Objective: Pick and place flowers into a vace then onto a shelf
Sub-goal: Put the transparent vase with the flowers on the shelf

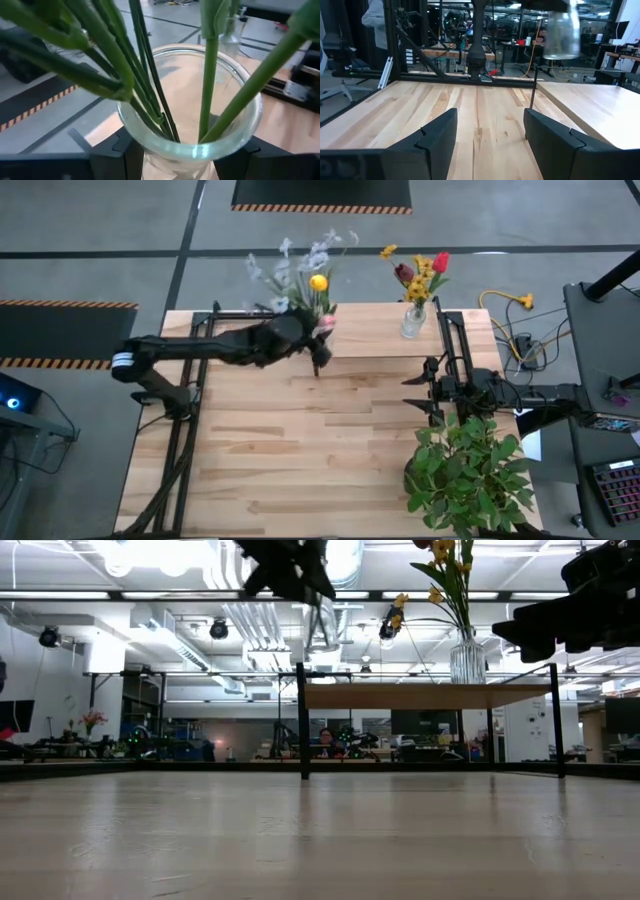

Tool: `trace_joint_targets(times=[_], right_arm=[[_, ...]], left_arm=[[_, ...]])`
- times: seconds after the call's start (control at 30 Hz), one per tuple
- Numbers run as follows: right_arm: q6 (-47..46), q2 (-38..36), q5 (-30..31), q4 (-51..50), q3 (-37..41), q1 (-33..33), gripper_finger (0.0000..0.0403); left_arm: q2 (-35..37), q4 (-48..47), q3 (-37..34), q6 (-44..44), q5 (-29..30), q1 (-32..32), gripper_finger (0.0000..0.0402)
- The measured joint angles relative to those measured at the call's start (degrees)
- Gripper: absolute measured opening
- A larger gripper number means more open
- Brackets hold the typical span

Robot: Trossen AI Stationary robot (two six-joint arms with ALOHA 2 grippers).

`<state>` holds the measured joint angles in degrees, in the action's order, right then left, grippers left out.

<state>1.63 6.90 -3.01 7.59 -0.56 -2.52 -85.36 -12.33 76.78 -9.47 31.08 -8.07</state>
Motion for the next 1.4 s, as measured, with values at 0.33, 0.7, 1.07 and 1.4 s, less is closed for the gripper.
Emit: trace_joint_targets(times=[0.33, 0.7, 1.07, 1.4], right_arm=[[-0.13, -0.04, -0.02, 0.09, 0.00, 0.02, 0.0219], [-0.12, -0.02, -0.02, 0.01, 0.00, 0.02, 0.0219], [-0.11, -0.02, -0.02, 0.03, 0.00, 0.02, 0.0219], [0.04, -0.02, -0.02, 0.03, 0.00, 0.02, 0.0219]], left_arm=[[-11.34, -2.08, 10.42, -0.22, -4.77, -5.23, 0.0162], [-14.56, -2.12, 11.69, -1.52, -4.66, -7.07, 0.0161], [-14.62, -2.52, 11.39, -4.72, -4.65, -7.71, 0.0167], [-14.67, -2.51, 9.83, -5.82, -4.57, -7.79, 0.0169]])
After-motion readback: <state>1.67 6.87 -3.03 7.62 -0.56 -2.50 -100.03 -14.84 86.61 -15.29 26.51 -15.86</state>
